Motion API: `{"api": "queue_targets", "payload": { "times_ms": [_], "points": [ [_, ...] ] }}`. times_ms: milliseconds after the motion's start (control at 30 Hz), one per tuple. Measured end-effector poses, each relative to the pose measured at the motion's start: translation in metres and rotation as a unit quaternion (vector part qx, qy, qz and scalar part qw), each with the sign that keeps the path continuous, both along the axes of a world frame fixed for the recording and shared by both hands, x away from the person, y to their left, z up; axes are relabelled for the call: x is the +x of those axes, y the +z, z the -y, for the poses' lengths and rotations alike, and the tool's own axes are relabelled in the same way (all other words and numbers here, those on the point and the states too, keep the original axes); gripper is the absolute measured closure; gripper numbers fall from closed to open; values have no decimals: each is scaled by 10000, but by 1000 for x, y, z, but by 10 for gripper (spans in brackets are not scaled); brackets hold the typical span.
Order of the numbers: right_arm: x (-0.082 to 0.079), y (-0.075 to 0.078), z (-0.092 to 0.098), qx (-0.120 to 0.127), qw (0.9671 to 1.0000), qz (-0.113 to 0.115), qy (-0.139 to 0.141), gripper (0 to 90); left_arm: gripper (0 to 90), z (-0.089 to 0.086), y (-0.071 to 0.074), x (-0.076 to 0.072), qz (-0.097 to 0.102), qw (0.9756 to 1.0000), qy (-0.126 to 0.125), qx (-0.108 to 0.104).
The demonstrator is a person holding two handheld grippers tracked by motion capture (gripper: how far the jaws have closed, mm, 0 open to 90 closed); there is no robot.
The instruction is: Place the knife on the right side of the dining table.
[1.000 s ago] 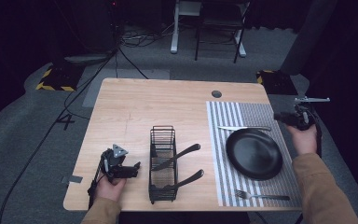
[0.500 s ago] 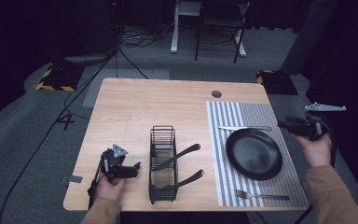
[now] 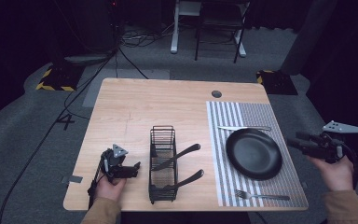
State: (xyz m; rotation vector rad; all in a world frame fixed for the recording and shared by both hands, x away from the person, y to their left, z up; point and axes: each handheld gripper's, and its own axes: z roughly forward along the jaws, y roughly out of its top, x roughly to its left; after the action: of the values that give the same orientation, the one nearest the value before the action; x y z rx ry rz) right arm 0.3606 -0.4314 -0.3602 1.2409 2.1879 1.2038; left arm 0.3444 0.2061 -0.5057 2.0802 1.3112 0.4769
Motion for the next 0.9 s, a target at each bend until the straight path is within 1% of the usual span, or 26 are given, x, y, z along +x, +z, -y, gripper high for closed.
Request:
{"api": "queue_targets", "payload": {
  "times_ms": [67,133,167,233,267,333,433,533,567,633,667,700,800,833,867,900],
  "points": [
    [-6,-4,0,-64,10000,-30,25,389,76,0,0,0,-2,10000,0,2],
    [-12,-8,1,-26,9999,-136,95,390,76,0,0,0,-2,10000,0,0],
    [-14,-10,2,-2,9997,-223,111,383,76,0,0,0,-2,10000,0,0],
    [-18,-16,3,49,9992,-371,149,340,76,0,0,0,4,10000,-4,2],
    [-20,-18,4,56,9990,-392,194,312,76,0,0,0,7,10000,-1,-2],
    [-26,-24,5,-5,9993,-283,247,253,76,0,0,0,7,10000,0,-2],
    [-32,-32,9,-8,9996,-253,136,169,76,0,0,0,7,10000,-2,-5],
    [-36,-42,13,-21,9998,-209,-16,135,76,0,0,0,8,10000,0,-2],
    [-38,-46,14,-61,9998,-184,-54,100,76,0,0,0,4,10000,-8,4],
    [-40,-53,16,-173,9996,-134,-153,0,76,0,0,0,6,10000,-1,0],
    [-40,-53,16,-173,9996,-134,-153,0,76,0,0,0,6,10000,-1,0],
    [-42,-62,17,-265,9994,-102,-200,0,76,0,0,0,6,10000,2,3],
    [-44,-74,20,-141,9996,-167,-182,0,76,0,0,0,6,10000,1,0],
    [-44,-74,20,-141,9996,-167,-182,0,76,0,0,0,6,10000,2,2],
    [-46,-82,22,-147,9994,-136,-270,0,76,0,0,0,7,10000,0,1],
    [-46,-85,23,-166,9994,-86,-306,0,76,0,0,0,6,10000,-2,-4]
  ]
}}
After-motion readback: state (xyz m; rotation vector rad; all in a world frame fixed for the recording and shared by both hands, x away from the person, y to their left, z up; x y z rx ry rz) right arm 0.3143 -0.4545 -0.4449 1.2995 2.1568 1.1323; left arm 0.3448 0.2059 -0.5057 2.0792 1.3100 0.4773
